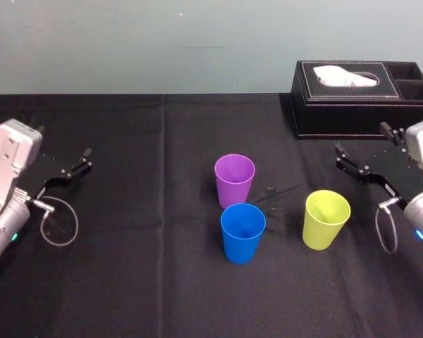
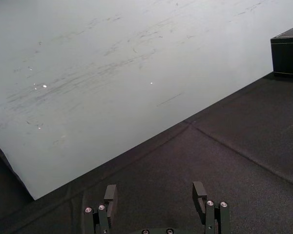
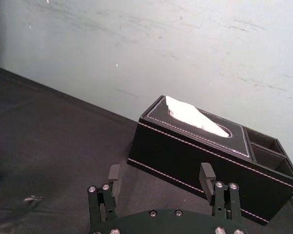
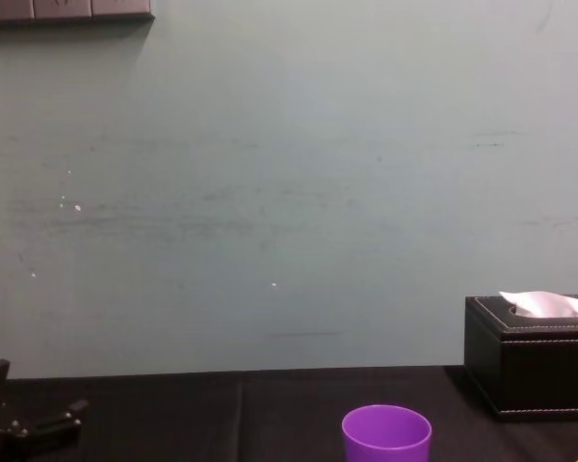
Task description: Stack the three plastic cups sequentially using one hand.
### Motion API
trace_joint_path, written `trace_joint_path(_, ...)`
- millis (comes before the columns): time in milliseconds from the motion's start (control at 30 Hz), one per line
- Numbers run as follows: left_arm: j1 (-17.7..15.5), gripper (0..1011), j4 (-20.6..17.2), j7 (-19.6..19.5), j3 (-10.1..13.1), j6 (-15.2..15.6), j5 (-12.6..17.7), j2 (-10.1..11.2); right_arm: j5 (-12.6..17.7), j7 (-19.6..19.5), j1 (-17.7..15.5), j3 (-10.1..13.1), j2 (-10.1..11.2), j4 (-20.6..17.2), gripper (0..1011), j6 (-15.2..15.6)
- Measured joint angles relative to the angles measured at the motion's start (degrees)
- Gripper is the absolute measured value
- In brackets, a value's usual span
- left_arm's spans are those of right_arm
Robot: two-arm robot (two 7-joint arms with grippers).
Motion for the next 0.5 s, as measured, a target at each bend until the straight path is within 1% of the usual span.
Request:
trace_joint_path(100, 0.0, 1011, 0.0, 0.0, 0.0, 0.0, 0.0, 0.0, 1.7, 0.9, -2.4, 1.8, 0.9, -2.6, 1003, -0.2)
trace_joint_path(200, 0.0, 1011, 0.0, 0.0, 0.0, 0.0, 0.0, 0.0, 2.7, 1.5, -4.3, 2.8, 1.8, -4.5, 1003, -0.2)
trace_joint_path(233, 0.0, 1011, 0.0, 0.0, 0.0, 0.0, 0.0, 0.0, 3.6, 1.9, -5.9, 3.7, 2.4, -5.9, 1003, -0.3)
trace_joint_path(300, 0.0, 1011, 0.0, 0.0, 0.0, 0.0, 0.0, 0.0, 4.6, 2.3, -7.6, 4.7, 3.0, -7.3, 1003, -0.6)
trace_joint_path(333, 0.0, 1012, 0.0, 0.0, 0.0, 0.0, 0.0, 0.0, 5.7, 2.6, -9.5, 5.8, 3.6, -8.6, 1003, -1.0)
trace_joint_path(367, 0.0, 1011, 0.0, 0.0, 0.0, 0.0, 0.0, 0.0, 6.2, 2.8, -10.4, 6.3, 3.9, -9.3, 1003, -1.2)
trace_joint_path(400, 0.0, 1011, 0.0, 0.0, 0.0, 0.0, 0.0, 0.0, 7.2, 3.1, -12.2, 7.3, 4.4, -10.5, 1003, -1.5)
trace_joint_path(500, 0.0, 1011, 0.0, 0.0, 0.0, 0.0, 0.0, 0.0, 8.3, 3.7, -14.8, 8.7, 5.2, -12.3, 1003, -2.0)
